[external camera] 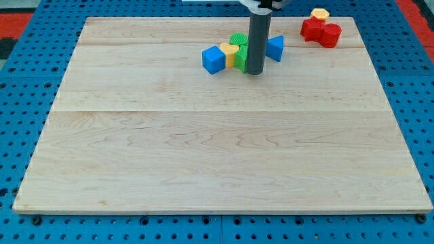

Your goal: Place green circle to the right of the yellow heart

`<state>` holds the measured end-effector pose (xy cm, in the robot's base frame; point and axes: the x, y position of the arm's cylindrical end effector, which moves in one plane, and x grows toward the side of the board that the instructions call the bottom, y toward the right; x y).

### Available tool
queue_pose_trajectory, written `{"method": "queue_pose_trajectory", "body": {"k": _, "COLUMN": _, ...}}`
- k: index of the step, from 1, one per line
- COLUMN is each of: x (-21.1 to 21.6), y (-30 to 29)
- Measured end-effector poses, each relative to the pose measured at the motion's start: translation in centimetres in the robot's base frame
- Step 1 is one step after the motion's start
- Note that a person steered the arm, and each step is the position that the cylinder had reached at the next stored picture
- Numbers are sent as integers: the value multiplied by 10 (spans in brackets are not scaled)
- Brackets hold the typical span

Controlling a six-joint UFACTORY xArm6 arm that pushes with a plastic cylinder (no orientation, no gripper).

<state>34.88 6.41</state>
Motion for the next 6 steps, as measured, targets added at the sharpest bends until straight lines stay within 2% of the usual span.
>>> {"method": "queue_pose_trajectory", "body": {"k": 1, "x": 34, "y": -26}}
{"method": "queue_pose_trajectory", "body": {"k": 2, "x": 41, "y": -74}}
{"method": "queue_pose_trajectory", "body": {"k": 3, "x": 6, "y": -130}}
{"method": "queue_pose_trajectory", "body": {"k": 4, "x": -65, "y": -130}}
{"method": "queue_pose_trajectory", "body": {"k": 5, "x": -112, "y": -80}}
{"method": "queue_pose_trajectory", "body": {"k": 6, "x": -136, "y": -28}}
